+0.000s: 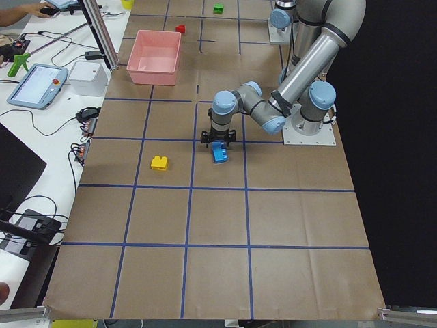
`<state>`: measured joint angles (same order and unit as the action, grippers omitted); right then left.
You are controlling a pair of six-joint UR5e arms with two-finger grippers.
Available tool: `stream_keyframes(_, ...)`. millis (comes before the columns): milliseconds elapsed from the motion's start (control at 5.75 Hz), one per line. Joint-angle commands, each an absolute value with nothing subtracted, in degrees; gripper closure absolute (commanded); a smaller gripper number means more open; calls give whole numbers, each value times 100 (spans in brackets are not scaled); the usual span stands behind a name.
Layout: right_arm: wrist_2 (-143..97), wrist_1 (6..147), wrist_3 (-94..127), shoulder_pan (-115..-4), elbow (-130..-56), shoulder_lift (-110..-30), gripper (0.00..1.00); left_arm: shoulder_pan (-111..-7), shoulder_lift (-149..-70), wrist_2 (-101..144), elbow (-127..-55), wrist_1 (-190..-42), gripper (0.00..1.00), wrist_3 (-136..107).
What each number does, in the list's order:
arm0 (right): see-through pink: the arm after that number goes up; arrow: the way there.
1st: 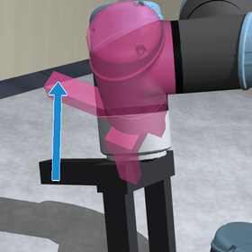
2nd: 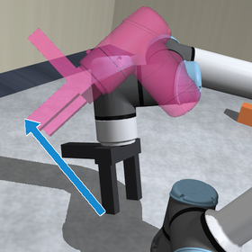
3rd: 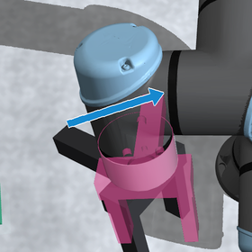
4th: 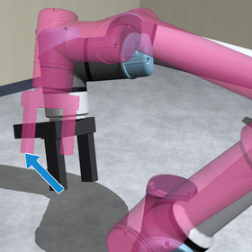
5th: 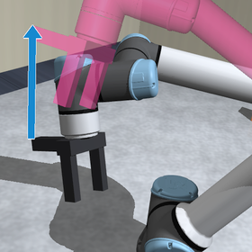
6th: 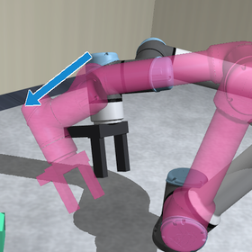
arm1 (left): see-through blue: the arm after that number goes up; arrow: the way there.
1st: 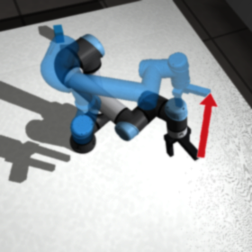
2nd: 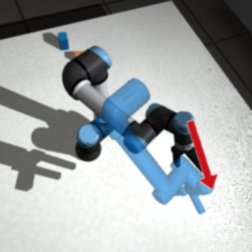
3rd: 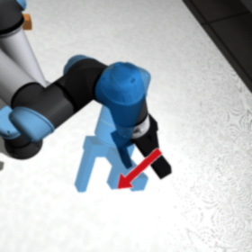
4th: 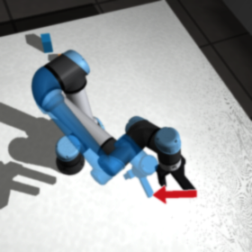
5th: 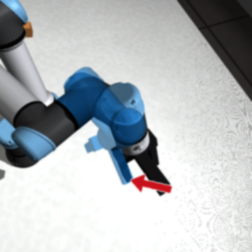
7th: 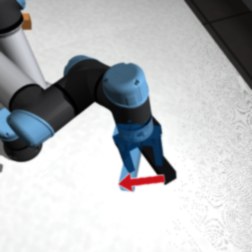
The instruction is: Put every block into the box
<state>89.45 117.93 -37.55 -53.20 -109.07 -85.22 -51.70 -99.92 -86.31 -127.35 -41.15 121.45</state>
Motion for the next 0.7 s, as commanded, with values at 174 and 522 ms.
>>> stream_keyframes(174,8877,11927,-3823,-5247,-10951,-8210,0,-5142,-10028,-8648,-12893,-4061,2,12330)
stream_keyframes(522,8764,12058,-3823,-5221,-11029,-8077,1,-5046,-10116,-8640,-12894,-4061,2,12384)
